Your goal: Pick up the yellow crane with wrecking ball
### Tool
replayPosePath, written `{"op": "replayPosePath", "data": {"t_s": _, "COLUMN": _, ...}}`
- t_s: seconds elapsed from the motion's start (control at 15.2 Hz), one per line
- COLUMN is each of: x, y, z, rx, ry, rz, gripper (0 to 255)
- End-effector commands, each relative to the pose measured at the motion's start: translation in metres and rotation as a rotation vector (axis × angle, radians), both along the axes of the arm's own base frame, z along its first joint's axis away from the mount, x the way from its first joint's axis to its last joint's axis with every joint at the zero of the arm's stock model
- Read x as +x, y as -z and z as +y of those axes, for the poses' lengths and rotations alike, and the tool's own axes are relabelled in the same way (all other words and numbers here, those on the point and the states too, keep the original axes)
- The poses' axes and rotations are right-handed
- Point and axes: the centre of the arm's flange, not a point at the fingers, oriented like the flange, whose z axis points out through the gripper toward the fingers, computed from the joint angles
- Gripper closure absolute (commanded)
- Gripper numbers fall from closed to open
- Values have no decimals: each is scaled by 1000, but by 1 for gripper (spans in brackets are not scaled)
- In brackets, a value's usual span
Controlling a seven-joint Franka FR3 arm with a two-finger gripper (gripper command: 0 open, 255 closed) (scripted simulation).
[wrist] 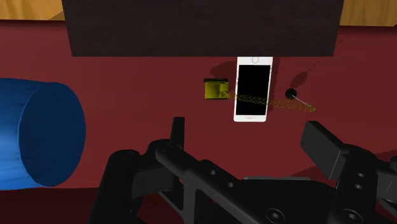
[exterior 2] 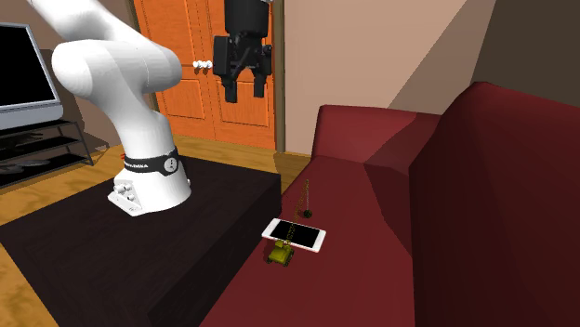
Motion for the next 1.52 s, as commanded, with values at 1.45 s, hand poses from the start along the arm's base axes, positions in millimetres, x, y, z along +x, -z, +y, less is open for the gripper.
{"op": "replayPosePath", "data": {"t_s": 1.45, "x": 34, "y": 314, "z": 20, "rx": -43, "ry": -38, "rz": -93, "gripper": 0}}
